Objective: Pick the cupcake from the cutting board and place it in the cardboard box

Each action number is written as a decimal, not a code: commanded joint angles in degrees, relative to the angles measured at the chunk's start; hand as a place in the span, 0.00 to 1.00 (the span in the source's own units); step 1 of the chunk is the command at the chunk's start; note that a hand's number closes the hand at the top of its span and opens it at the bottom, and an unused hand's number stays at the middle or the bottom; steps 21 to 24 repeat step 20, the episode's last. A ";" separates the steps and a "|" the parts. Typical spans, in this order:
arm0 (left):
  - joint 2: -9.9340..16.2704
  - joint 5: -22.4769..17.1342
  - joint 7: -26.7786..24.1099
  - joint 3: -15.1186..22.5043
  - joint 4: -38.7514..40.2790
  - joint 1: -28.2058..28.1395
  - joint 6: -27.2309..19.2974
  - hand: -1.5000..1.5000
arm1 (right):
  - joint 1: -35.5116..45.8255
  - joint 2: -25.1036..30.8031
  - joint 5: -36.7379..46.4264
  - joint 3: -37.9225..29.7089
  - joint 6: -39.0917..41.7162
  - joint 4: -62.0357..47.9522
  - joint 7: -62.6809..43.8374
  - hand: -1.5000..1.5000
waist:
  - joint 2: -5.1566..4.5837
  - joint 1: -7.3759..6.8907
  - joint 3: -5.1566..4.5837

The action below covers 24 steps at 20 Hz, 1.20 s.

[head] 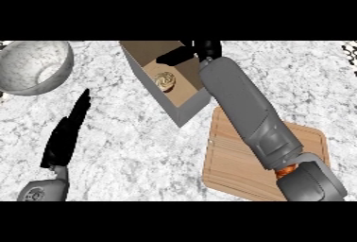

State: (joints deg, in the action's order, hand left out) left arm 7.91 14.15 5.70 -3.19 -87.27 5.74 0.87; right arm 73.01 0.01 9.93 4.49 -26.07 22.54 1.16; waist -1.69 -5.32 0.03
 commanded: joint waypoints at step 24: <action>-1.04 0.60 2.72 -0.18 -4.55 -3.56 -1.63 0.50 | -10.78 26.51 -13.80 -19.38 22.37 -6.15 20.53 0.00 | 0.81 3.31 0.08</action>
